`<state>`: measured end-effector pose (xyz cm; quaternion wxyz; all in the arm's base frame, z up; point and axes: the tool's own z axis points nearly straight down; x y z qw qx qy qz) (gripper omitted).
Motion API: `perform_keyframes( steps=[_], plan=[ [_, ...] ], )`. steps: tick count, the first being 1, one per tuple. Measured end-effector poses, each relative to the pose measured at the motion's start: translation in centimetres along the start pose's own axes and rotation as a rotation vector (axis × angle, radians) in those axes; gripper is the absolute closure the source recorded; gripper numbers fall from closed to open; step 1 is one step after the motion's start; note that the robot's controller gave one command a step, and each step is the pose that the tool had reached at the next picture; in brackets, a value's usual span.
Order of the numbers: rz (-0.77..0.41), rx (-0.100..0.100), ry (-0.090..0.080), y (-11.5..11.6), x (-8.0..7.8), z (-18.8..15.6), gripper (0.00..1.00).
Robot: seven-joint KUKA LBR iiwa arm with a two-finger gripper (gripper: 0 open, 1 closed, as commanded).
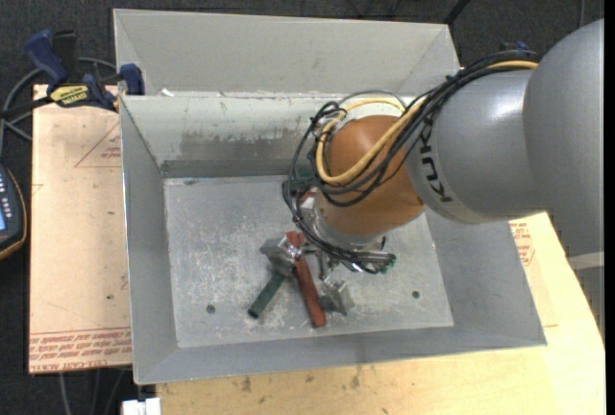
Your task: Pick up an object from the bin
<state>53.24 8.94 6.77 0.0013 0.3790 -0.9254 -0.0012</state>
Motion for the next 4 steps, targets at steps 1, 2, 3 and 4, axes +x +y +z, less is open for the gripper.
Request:
perform_keyframes(
  steps=[1, 2, 3, 4],
  plan=[
    [0.001, 0.009, -0.02, -0.3, -0.9, -1.1, 1.0],
    [-0.35, 0.008, -0.001, 0.3, -5.9, -1.0, 1.0],
    [-0.435, 0.006, -0.004, -0.5, -2.8, -4.6, 1.0],
    [-0.453, 0.003, -0.01, 2.3, -11.3, -3.7, 1.0]
  ],
)
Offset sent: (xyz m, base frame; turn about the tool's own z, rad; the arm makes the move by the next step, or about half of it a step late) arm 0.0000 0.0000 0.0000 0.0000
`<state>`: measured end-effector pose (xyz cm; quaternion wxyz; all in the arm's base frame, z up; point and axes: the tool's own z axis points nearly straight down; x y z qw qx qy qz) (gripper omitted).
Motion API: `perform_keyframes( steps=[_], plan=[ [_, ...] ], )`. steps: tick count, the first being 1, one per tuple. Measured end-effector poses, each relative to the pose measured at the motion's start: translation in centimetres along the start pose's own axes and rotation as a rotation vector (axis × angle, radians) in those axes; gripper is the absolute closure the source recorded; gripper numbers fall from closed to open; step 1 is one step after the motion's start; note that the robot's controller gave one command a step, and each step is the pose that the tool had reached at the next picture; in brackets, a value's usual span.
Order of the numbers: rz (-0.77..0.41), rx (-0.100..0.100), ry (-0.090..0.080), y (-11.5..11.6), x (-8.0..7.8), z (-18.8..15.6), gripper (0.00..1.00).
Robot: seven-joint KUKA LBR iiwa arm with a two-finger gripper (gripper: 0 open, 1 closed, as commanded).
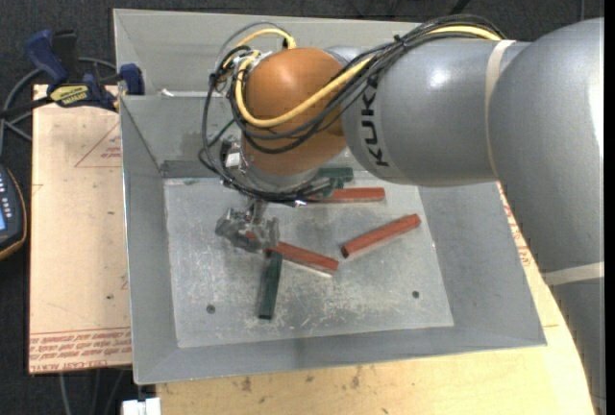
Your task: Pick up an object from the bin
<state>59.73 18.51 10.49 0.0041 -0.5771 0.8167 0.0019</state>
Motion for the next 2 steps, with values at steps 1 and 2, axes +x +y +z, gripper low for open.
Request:
perform_keyframes(
  steps=[1, 2],
  plan=[
    [0.008, -0.002, 0.005, -0.1, 0.5, 0.0, 0.0],
    [0.098, -0.004, 0.011, 5.0, 8.7, -2.0, 0.0]
  ],
)
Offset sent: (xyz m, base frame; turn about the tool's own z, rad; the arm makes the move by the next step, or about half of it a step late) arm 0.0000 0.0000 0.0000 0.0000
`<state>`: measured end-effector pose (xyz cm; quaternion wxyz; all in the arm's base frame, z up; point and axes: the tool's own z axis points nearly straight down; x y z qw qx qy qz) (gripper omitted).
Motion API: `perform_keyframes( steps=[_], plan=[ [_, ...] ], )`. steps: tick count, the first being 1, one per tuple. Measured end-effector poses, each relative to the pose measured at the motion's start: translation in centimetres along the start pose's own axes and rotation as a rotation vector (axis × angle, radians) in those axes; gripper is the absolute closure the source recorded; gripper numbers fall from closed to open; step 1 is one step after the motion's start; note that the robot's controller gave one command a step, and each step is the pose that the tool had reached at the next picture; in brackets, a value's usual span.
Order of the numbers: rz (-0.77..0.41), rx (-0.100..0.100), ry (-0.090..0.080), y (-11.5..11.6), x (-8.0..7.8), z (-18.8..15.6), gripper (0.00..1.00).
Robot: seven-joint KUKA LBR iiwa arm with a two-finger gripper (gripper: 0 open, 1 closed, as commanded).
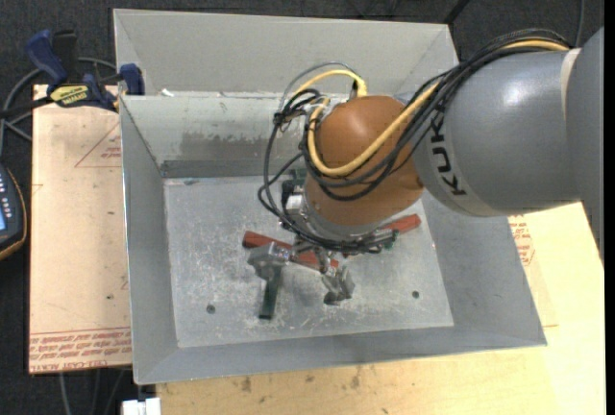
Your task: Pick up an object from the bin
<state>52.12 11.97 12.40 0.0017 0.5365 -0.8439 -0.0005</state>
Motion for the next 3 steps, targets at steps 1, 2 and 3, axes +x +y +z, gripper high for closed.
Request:
perform_keyframes(
  steps=[1, 2, 3],
  plan=[
    [-0.075, 0.0, -0.004, -0.8, 0.1, 5.6, 0.0],
    [-0.075, 0.004, -0.005, -1.0, 0.0, 5.3, 1.0],
    [-0.021, 0.01, -0.011, -1.9, -0.8, -7.1, 1.0]
  ],
)
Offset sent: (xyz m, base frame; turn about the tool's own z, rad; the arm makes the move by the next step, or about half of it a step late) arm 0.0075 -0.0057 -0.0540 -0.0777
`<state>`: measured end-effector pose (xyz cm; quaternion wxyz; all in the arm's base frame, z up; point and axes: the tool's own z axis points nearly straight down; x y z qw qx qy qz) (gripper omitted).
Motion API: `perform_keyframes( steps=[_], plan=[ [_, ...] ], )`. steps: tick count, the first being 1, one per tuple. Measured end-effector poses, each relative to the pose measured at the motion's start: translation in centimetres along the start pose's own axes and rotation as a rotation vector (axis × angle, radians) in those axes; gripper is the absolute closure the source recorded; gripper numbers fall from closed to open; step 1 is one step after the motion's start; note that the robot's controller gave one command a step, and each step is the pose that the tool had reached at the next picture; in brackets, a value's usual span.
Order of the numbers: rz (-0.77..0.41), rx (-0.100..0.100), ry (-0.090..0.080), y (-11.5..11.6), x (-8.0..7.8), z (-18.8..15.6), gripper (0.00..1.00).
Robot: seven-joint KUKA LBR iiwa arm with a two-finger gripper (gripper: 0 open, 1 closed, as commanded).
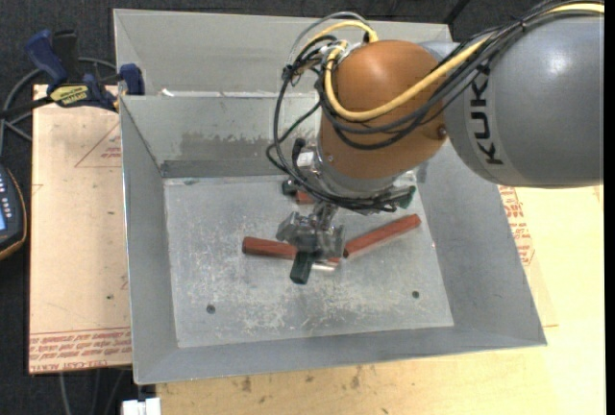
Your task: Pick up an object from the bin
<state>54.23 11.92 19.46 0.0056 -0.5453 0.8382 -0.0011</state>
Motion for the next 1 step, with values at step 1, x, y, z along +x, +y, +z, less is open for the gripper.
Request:
perform_keyframes(
  steps=[1],
  plan=[
    [-0.023, -0.002, 0.001, 1.81, -0.28, -5.85, 1.0]
  ],
)
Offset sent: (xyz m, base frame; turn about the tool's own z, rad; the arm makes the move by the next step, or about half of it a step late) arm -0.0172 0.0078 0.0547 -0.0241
